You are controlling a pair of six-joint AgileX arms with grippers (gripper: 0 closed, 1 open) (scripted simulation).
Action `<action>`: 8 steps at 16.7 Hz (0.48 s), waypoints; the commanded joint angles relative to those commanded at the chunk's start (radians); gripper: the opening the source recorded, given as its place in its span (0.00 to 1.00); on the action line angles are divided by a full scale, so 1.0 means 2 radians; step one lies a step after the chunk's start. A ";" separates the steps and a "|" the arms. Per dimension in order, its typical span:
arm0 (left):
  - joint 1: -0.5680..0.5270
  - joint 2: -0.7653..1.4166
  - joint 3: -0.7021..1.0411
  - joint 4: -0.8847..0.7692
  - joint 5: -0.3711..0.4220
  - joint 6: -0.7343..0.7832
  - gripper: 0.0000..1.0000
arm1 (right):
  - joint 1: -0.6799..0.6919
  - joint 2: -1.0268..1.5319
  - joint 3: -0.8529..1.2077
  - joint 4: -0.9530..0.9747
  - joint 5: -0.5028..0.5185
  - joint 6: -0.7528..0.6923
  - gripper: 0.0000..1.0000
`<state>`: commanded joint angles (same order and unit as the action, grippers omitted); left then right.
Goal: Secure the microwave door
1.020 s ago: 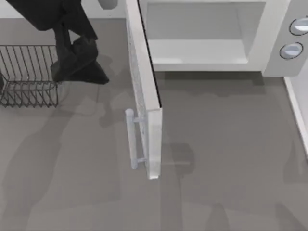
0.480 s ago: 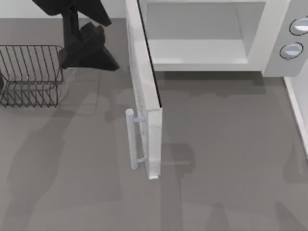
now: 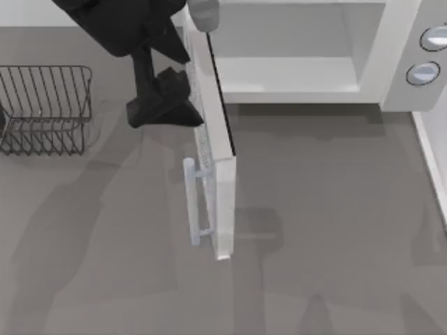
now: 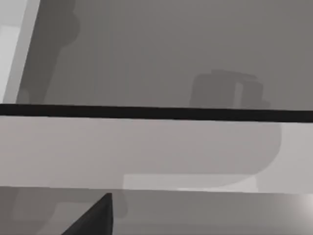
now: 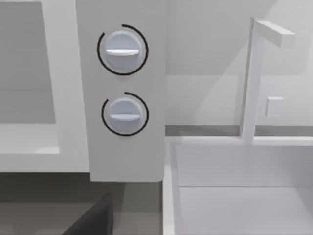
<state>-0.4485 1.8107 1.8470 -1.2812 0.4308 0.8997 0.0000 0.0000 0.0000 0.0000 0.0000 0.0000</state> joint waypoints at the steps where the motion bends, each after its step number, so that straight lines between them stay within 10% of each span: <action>1: -0.005 0.000 -0.018 0.020 -0.002 -0.005 1.00 | 0.000 0.000 0.000 0.000 0.000 0.000 1.00; 8: -0.018 -0.001 -0.057 0.060 -0.006 -0.019 1.00 | 0.000 0.000 0.000 0.000 0.000 0.000 1.00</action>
<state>-0.4850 1.8080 1.7335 -1.1602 0.4189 0.8618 0.0000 0.0000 0.0000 0.0000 0.0000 0.0000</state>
